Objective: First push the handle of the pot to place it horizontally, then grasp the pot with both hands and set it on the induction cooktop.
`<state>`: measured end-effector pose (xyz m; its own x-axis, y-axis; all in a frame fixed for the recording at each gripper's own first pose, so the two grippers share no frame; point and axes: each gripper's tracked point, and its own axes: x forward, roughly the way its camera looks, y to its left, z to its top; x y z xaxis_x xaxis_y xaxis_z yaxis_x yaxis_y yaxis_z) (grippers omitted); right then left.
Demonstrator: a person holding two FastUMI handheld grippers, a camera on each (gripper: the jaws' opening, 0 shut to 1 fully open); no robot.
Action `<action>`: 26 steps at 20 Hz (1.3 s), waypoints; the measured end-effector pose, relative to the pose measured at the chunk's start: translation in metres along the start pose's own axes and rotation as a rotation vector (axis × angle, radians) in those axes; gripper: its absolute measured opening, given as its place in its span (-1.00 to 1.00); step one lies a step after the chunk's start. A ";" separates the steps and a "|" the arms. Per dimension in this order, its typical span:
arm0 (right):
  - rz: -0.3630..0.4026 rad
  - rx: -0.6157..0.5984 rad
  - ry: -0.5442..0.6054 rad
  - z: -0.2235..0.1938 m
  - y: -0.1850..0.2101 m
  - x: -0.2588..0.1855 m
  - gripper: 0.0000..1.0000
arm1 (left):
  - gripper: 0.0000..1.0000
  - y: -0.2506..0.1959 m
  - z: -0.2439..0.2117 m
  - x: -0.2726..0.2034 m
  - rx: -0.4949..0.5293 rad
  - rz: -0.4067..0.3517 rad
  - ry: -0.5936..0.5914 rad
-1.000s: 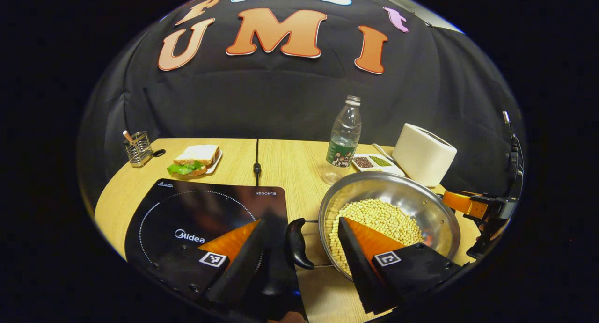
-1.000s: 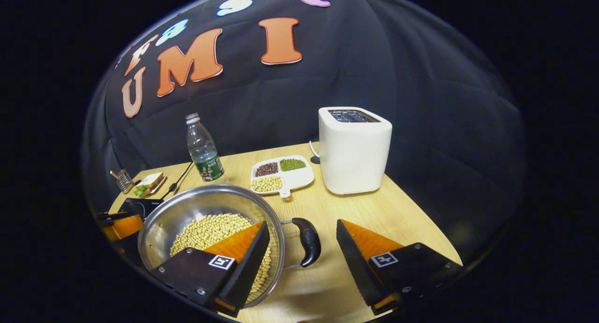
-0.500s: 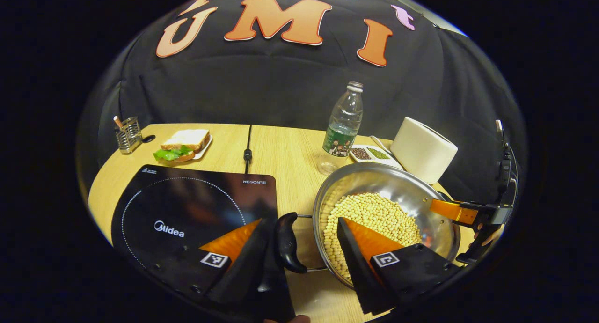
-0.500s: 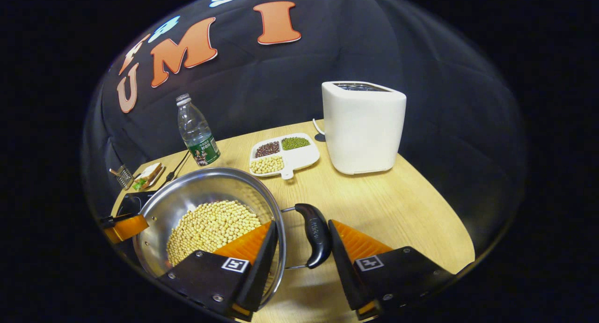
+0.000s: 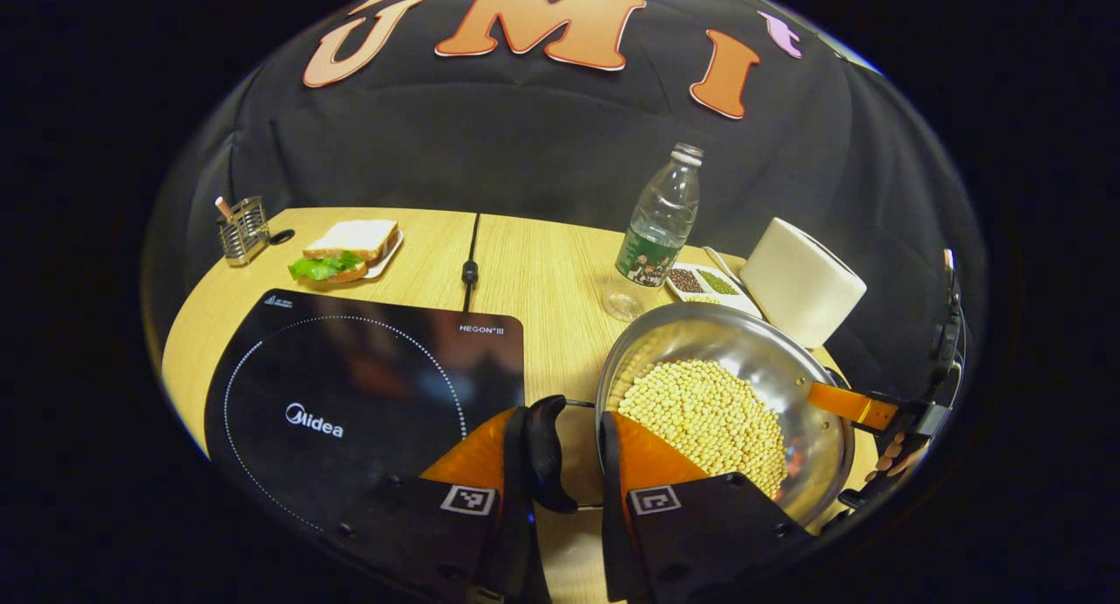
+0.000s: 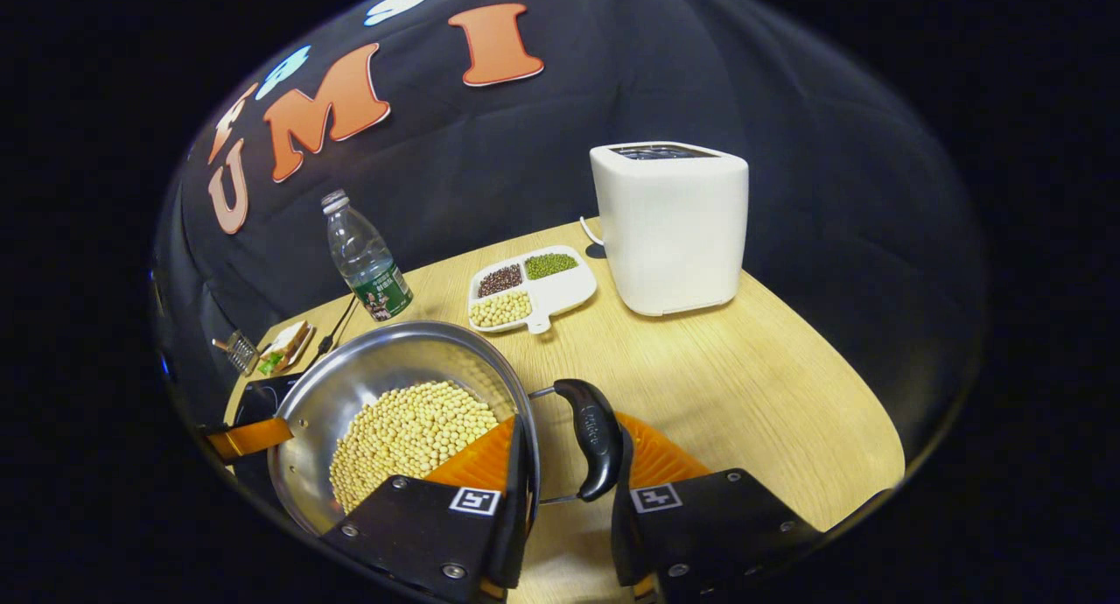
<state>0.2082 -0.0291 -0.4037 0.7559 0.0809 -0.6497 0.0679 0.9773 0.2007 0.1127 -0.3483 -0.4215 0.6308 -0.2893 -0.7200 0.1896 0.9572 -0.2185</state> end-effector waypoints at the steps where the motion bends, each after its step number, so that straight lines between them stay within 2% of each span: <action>1: -0.003 0.014 0.004 0.000 0.000 -0.002 -0.24 | -0.19 0.000 -0.001 -0.002 0.000 0.002 0.006; 2: -0.006 0.020 0.008 -0.001 0.000 -0.005 -0.24 | -0.16 -0.001 -0.001 -0.005 0.000 0.003 0.016; 3: -0.007 0.027 0.009 -0.001 0.000 -0.009 -0.34 | -0.17 -0.002 0.001 -0.009 0.001 0.004 0.012; 4: -0.006 0.034 0.001 0.002 0.001 -0.015 -0.24 | -0.19 -0.002 0.006 -0.013 0.004 0.003 0.006; 9: 0.000 0.046 -0.032 0.022 0.015 -0.041 -0.25 | -0.13 0.001 0.026 -0.037 0.004 0.000 -0.018; 10: 0.001 0.043 -0.042 0.026 0.020 -0.047 -0.25 | -0.20 0.004 0.031 -0.044 0.002 -0.002 -0.026; 12: 0.009 0.035 -0.058 0.034 0.032 -0.057 -0.25 | -0.20 0.011 0.040 -0.055 -0.001 0.003 -0.043; 13: 0.014 0.033 -0.064 0.036 0.039 -0.062 -0.25 | -0.13 0.016 0.044 -0.062 -0.003 0.006 -0.047; 18: 0.049 0.025 -0.067 0.037 0.082 -0.075 -0.25 | -0.20 0.052 0.060 -0.091 -0.019 0.035 -0.070; 26: 0.085 0.008 -0.053 0.024 0.141 -0.083 -0.25 | -0.13 0.110 0.063 -0.115 -0.051 0.076 -0.077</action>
<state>0.1710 0.0976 -0.3038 0.7925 0.1525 -0.5905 0.0074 0.9658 0.2593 0.1081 -0.2097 -0.3210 0.6980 -0.2131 -0.6836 0.1020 0.9746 -0.1996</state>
